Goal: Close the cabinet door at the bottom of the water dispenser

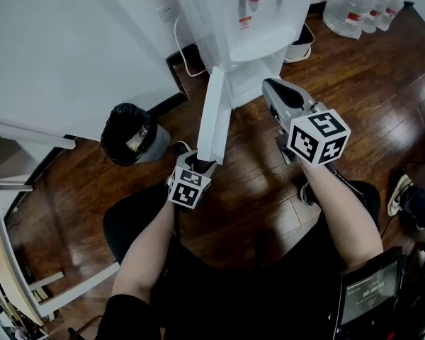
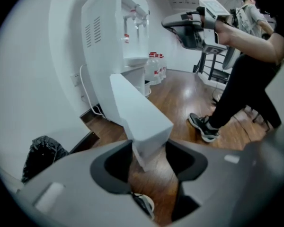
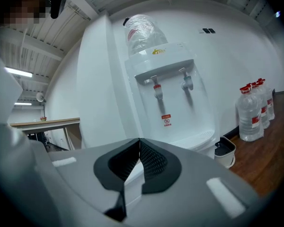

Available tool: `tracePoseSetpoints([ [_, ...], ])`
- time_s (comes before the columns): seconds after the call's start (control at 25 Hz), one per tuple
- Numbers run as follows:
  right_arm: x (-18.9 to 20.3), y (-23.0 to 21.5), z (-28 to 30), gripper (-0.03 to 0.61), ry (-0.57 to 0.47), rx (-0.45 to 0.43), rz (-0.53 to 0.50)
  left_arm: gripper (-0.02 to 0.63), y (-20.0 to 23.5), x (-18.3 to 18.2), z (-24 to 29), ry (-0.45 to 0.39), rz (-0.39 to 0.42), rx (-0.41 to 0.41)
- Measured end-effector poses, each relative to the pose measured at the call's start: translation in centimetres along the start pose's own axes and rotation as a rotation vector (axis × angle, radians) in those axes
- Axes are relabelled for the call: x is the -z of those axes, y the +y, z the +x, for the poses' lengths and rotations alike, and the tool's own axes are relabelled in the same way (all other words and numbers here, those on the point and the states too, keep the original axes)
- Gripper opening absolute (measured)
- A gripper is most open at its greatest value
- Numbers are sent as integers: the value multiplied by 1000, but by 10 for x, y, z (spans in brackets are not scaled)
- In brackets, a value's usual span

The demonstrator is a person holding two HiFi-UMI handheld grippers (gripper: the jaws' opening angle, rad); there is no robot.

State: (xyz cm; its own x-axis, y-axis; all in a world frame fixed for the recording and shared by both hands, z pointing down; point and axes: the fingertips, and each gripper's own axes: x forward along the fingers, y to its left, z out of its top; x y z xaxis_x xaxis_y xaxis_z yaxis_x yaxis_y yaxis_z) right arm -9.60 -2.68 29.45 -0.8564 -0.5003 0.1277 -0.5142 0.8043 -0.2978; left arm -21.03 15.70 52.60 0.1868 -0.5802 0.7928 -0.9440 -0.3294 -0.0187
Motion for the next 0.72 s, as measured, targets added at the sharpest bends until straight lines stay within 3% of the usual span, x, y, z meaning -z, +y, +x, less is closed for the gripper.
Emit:
tracePoseSetpoints([
  [0.36, -9, -33, -29, 5, -24, 37, 80, 224, -105, -49, 39, -5, 202, 235],
  [0.6, -20, -66, -53, 5, -53, 92, 125, 224, -141, -97, 65, -42, 198, 280],
  [0.72, -15, -83, -64, 5, -15, 136, 83, 222, -154, -125, 72, -37, 83, 299],
])
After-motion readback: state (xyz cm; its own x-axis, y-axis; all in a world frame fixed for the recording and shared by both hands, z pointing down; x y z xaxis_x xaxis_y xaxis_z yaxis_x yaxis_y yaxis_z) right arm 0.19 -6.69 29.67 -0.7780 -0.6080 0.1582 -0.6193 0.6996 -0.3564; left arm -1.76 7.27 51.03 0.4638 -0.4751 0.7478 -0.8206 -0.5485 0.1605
